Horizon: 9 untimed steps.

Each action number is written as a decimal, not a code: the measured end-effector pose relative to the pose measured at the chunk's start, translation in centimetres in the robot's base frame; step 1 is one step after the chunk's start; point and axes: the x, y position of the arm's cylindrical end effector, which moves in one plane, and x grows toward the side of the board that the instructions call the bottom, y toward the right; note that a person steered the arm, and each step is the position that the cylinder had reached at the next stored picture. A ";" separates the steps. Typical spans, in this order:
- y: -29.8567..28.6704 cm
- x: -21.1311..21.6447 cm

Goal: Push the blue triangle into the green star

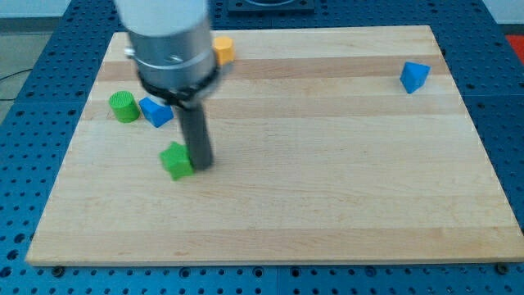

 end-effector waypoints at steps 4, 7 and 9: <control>-6.1 -2.7; 26.5 -7.7; 44.9 -14.2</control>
